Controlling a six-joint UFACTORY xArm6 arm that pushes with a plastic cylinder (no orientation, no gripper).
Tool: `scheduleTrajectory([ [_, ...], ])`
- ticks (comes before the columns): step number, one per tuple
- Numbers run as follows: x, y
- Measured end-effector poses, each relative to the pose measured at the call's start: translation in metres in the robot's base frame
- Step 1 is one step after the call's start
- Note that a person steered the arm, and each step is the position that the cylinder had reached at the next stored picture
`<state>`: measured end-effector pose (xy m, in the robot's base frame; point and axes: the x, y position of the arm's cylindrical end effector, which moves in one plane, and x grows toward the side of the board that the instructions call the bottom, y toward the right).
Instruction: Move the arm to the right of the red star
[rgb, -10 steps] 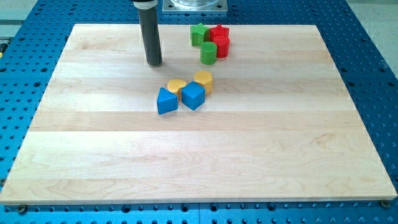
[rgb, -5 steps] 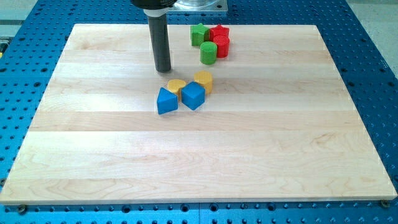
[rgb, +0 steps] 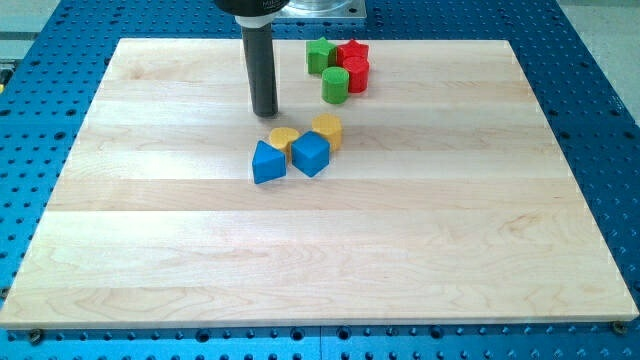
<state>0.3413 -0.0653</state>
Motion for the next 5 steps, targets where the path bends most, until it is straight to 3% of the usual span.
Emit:
scheduleTrajectory([
  [2, 0.005, 0.077],
  [5, 0.015, 0.131],
])
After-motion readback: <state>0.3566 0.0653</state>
